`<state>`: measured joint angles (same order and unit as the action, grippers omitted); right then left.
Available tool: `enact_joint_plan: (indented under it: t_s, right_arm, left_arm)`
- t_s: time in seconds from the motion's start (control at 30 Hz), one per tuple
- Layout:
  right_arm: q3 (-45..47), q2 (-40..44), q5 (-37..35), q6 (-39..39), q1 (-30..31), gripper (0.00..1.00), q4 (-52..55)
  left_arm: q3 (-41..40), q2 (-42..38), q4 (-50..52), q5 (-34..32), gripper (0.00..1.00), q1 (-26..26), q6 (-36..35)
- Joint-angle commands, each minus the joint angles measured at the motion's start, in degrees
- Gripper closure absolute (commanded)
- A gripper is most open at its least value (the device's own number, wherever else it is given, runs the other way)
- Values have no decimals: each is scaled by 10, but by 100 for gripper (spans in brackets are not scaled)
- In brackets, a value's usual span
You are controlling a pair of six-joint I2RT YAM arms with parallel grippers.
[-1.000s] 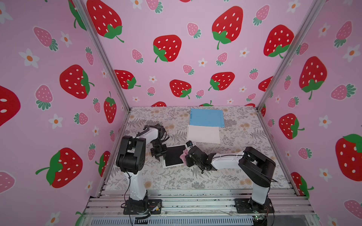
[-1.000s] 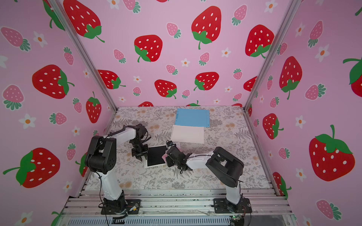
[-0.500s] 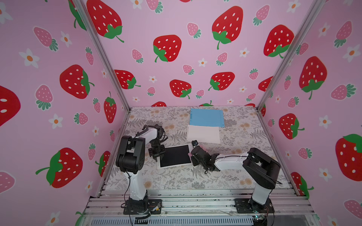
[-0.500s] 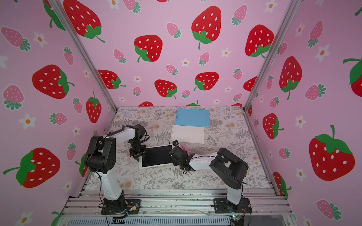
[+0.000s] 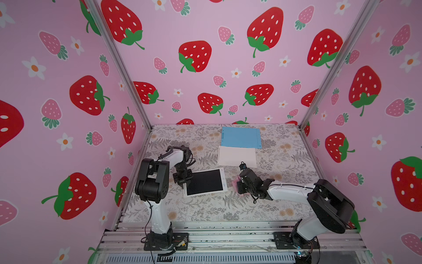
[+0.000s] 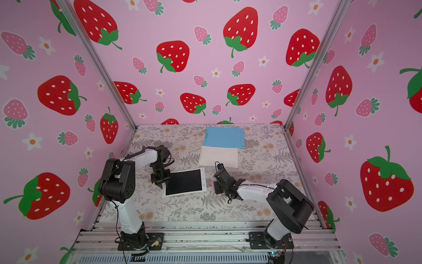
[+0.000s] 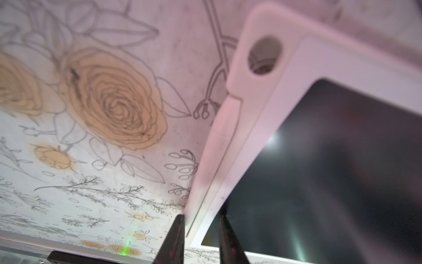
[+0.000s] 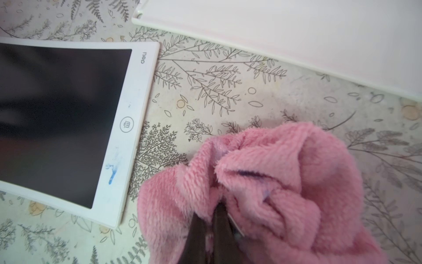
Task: Wipe the drawing tablet
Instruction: Wipe the dirt from the drawing tablet.
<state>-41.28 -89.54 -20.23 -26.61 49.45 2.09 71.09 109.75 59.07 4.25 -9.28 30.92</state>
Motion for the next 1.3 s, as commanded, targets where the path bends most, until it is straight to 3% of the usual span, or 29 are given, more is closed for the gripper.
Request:
enact_joint_plan:
  t_s: [0.0, 0.33, 0.57, 0.8, 1.07, 1.27]
  right_arm:
    - [-49, -20, -19, 25, 40, 100, 17]
    - [-179, -193, 18, 49, 104, 100, 2]
    - [-50, -131, 11, 19, 35, 100, -19]
    - [-155, -166, 4, 39, 105, 100, 7]
    - [-50, -122, 21, 22, -3, 100, -6]
    - [-182, -198, 34, 47, 95, 100, 21]
  left_arm:
    - [-28, 29, -58, 17, 75, -7, 6]
    - [-36, 26, -68, 32, 77, -7, 0]
    - [-41, 28, -75, 59, 77, -7, 1]
    - [-40, 25, -73, 52, 78, -7, 1]
    - [-42, 25, -75, 52, 79, -7, 2]
    - [-40, 26, -74, 46, 79, -9, 3]
